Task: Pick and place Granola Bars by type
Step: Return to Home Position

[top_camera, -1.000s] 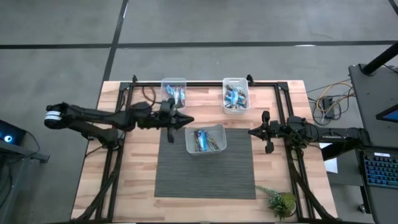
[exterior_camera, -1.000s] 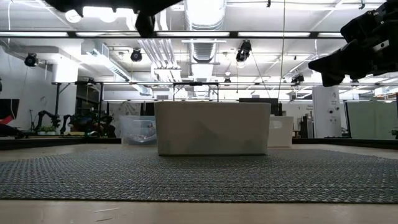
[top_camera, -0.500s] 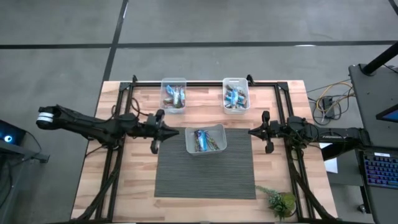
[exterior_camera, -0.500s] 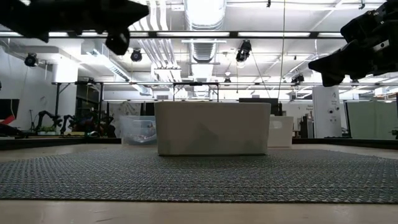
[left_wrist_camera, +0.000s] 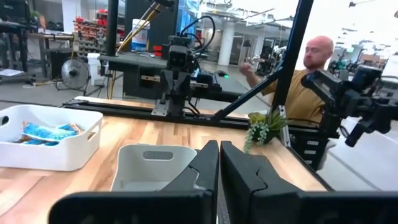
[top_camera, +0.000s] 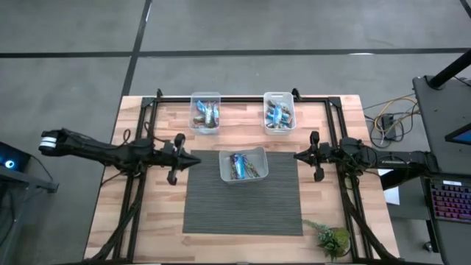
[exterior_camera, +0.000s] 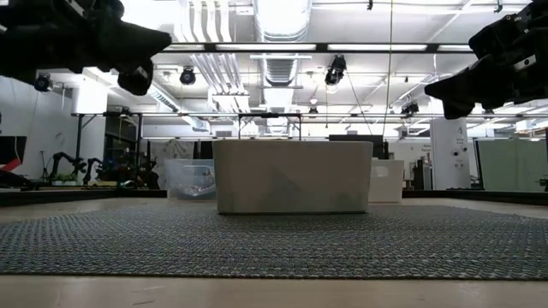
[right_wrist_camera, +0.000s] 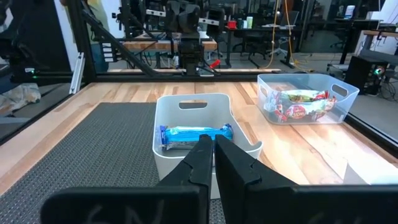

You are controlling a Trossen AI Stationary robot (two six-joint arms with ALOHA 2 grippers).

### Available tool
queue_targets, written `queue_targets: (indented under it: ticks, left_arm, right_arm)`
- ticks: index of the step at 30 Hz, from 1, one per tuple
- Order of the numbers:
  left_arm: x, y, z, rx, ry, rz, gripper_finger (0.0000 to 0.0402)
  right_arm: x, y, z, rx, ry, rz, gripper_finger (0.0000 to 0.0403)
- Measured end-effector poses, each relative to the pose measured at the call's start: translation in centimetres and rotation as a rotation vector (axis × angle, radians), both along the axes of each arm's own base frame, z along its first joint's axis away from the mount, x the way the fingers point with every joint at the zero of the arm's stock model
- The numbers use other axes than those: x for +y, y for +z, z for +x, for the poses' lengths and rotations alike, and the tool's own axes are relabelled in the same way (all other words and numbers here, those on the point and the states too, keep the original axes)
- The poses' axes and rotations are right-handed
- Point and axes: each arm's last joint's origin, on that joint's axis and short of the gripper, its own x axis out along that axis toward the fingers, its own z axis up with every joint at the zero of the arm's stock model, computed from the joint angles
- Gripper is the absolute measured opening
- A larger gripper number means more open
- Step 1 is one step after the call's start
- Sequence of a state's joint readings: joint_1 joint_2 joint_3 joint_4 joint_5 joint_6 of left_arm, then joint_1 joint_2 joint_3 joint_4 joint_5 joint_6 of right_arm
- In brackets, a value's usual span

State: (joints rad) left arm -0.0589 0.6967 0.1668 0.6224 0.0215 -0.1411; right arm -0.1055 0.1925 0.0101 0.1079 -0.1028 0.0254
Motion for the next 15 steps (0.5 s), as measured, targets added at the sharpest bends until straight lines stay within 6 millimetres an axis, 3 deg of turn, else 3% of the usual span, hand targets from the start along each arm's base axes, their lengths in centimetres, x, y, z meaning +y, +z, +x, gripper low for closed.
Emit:
queue_targets:
  ticks: [15]
  left_arm:
    - [0.1, -2.3, -2.7, -0.053, -0.021, -0.044, 0.0]
  right_arm:
    - [0.0, 0.0, 0.0, 0.0, 0.0, 0.0, 0.0009]
